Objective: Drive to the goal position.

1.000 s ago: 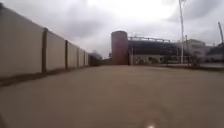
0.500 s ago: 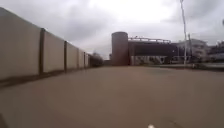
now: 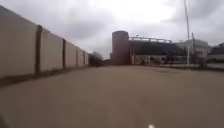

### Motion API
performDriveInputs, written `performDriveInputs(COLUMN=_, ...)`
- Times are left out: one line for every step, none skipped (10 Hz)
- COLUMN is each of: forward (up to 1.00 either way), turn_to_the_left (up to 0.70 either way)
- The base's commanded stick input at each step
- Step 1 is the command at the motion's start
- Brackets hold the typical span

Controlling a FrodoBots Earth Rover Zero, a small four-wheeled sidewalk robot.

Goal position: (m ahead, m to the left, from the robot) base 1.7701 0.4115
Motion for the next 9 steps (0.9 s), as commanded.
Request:
performDriveInputs(forward=0.70, turn_to_the_left=0.00)
performDriveInputs(forward=0.70, turn_to_the_left=0.00)
performDriveInputs(forward=0.70, turn_to_the_left=0.00)
performDriveInputs(forward=0.70, turn_to_the_left=0.00)
performDriveInputs(forward=0.70, turn_to_the_left=0.00)
performDriveInputs(forward=0.70, turn_to_the_left=0.00)
performDriveInputs(forward=0.70, turn_to_the_left=0.00)
performDriveInputs(forward=0.70, turn_to_the_left=0.00)
performDriveInputs(forward=0.70, turn_to_the_left=0.00)
